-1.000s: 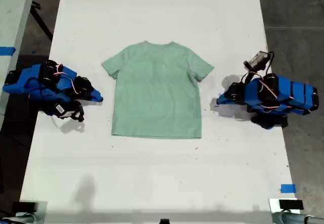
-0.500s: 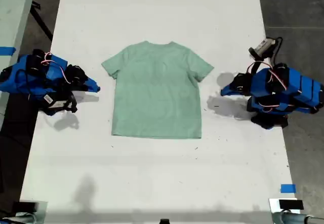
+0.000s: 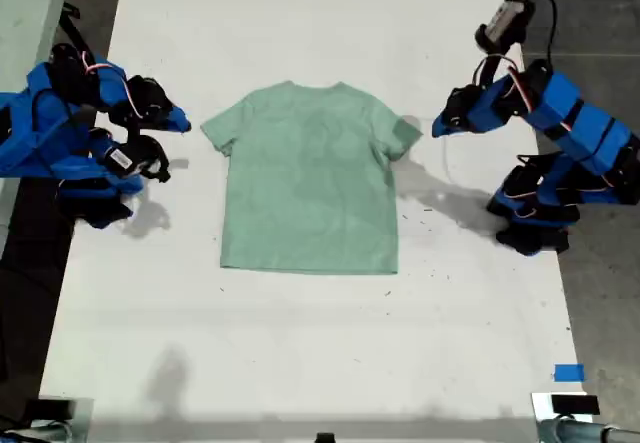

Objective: Fold t-shirt

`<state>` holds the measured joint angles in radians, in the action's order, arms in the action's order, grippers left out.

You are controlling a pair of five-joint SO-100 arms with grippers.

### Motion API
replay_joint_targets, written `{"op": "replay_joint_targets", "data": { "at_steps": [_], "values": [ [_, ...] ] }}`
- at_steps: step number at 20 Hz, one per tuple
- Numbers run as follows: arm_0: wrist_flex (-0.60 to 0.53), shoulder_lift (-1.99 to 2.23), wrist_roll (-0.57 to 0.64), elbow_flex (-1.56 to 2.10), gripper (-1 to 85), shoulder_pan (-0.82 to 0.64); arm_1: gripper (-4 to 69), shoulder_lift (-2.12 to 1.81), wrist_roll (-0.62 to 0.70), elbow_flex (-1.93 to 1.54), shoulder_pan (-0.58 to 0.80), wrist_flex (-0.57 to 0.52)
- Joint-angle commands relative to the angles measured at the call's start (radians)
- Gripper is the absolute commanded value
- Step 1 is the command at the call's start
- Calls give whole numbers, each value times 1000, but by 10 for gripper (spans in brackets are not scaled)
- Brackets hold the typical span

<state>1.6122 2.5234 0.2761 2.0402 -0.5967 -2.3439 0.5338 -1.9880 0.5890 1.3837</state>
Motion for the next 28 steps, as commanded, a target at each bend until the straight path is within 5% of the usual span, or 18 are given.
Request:
{"op": "replay_joint_targets", "data": {
  "at_steps": [1, 5, 10, 12, 28],
  "values": [
    [44, -163, 97, -187, 0, -115, -8, 132, 89, 193, 86, 35],
    [77, -350, 181, -337, 47, -207, -3, 291, 167, 364, 173, 87],
    [143, -515, 293, -482, 303, -275, 282, 476, 241, 584, 222, 193],
    [138, -535, 310, -482, 313, -288, 245, 503, 261, 574, 224, 178],
    [-14, -583, 330, -364, 312, -296, 305, 793, 459, 80, 288, -428]
  ]
}}
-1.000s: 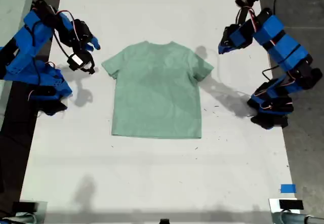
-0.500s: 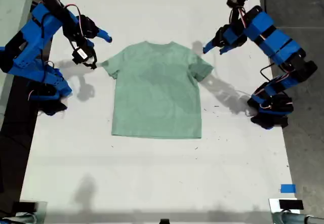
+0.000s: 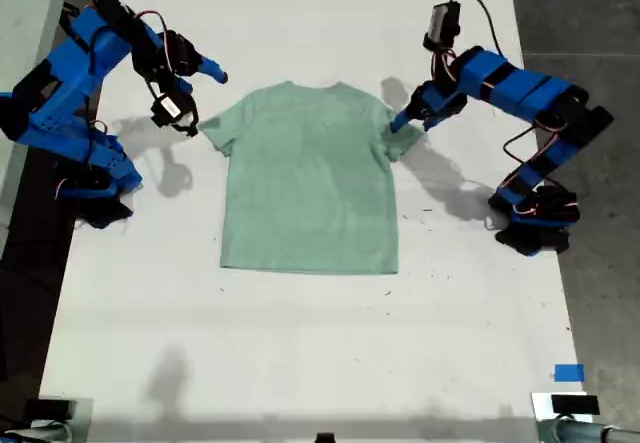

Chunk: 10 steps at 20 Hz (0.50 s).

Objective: Fold t-shirt

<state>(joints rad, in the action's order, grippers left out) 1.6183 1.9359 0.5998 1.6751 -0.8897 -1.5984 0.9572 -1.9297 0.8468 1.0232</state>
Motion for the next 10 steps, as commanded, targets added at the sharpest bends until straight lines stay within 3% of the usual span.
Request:
{"op": "replay_joint_targets", "data": {
  "at_steps": [1, 2, 4, 5, 10],
  "values": [
    [-32, 5, 5, 18, 310, -3, 288, 94, 51, 43, 41, -80],
    [-43, 3, 5, 35, 310, -3, 245, 138, 64, 64, 51, -87],
    [-60, 3, 5, 61, 310, -2, 43, 204, 74, 117, 57, -77],
    [-63, 3, 3, 66, 310, 0, -6, 204, 74, 123, 57, -72],
    [-67, 3, 3, 69, 308, 6, -7, 26, 49, 256, -3, 166]
  ]
}}
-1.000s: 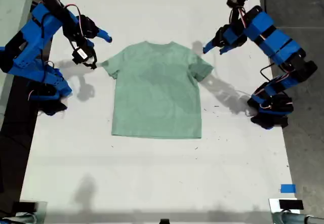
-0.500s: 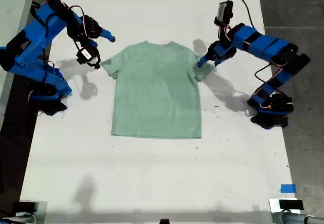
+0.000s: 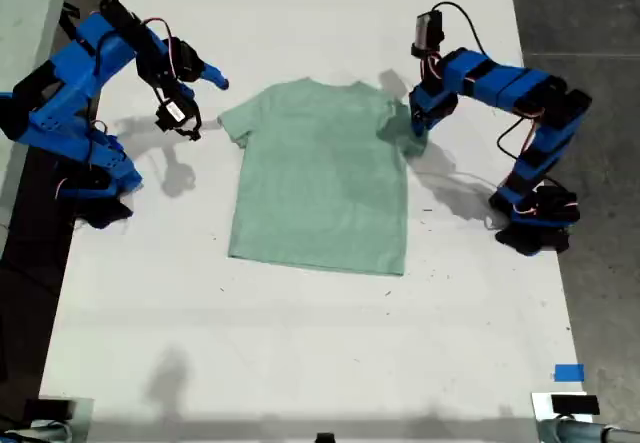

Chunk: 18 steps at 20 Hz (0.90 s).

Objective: Fold t-shirt

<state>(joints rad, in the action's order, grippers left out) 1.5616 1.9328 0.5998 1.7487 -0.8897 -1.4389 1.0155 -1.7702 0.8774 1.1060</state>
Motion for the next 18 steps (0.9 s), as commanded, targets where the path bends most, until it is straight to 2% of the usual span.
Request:
{"op": "replay_joint_targets", "data": {
  "at_steps": [1, 4, 7, 10, 14, 18],
  "values": [
    [-11, 6, 3, -5, 309, 8, -7, -175, -12, 129, -37, 130],
    [-18, 6, 0, 2, 309, 12, -7, -181, -46, 202, -83, 166],
    [-20, 6, -5, 6, 309, 18, -7, -127, -141, 380, -199, 170],
    [-20, 6, -8, 6, 310, 25, -7, 63, -225, 652, -318, 189],
    [-21, 8, -11, 14, 310, 31, -7, 336, -304, 986, -410, 198],
    [-21, 17, -11, 21, 312, 34, -10, 518, -344, 1025, -371, 94]
  ]
}}
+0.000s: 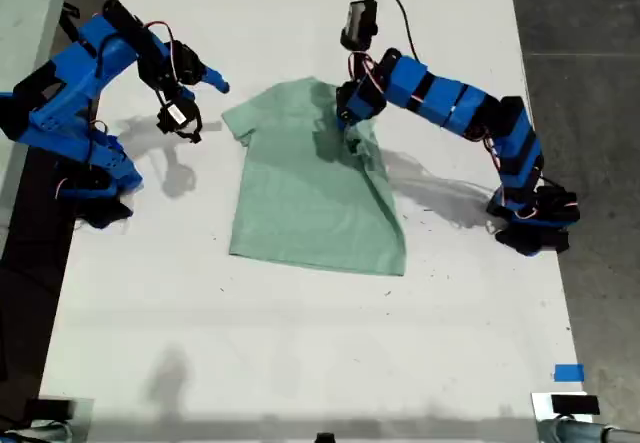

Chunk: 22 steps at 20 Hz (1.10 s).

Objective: Fold t-shirt

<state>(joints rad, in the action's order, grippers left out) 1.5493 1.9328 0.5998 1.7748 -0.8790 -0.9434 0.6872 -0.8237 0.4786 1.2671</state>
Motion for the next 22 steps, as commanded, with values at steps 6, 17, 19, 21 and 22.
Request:
{"op": "replay_joint_targets", "data": {
  "at_steps": [6, 17, 19, 21, 22],
  "values": [
    [-26, 9, -14, 2, 322, 48, 252, -123, 29, 147, 114, -14],
    [-305, -337, -26, 75, 335, 2, 178, -723, 51, -276, 132, 172],
    [-334, -476, -21, 25, 336, -37, 165, -799, 34, -371, 106, 143],
    [-345, -572, -8, -37, 334, -66, 154, -873, 17, -451, 86, 129],
    [-344, -621, -3, -74, 328, -75, 150, -914, 8, -491, 80, 121]
  ]
}}
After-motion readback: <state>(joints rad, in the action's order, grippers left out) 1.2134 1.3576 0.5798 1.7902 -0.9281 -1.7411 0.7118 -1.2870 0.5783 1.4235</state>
